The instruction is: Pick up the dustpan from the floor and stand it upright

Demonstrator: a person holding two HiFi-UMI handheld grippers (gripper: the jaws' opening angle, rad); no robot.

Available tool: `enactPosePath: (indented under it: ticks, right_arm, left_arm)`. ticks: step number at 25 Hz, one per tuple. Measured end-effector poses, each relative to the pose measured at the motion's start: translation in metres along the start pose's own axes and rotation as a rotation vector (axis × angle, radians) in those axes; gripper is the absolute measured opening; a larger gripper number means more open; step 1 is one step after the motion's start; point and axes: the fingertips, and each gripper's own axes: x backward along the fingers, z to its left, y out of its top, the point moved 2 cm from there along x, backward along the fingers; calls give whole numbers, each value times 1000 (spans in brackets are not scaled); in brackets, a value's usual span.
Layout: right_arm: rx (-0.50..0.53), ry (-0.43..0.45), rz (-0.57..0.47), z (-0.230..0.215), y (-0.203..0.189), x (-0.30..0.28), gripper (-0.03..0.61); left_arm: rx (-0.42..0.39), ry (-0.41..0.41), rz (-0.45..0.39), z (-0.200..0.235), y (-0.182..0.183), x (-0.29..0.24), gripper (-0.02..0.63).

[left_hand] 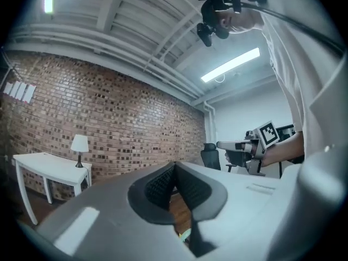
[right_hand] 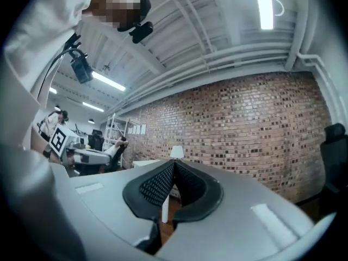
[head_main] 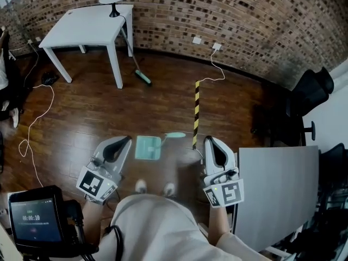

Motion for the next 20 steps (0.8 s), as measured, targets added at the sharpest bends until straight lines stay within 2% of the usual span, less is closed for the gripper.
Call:
enactPosePath:
  ticks: [3, 6, 12, 16, 20]
  right_arm:
    - [-91, 74, -57, -9, 9, 9, 14]
    - [-100, 89, -57, -19, 12, 17, 12]
    - [-76, 32, -81, -25, 16, 24, 12]
    - [-92, -21, -97, -14, 16, 26, 12]
    - [-88, -70, -87, 1, 23, 31, 12]
  left_arm:
    - [5, 17, -13, -12, 7, -8, 0]
    - [1, 17, -27, -17, 19, -15, 0]
    - [16, 20, -22, -18, 22, -14, 0]
    - [13, -12, -5, -22, 16, 0, 0]
    - [29, -7, 3, -14, 13, 17, 0]
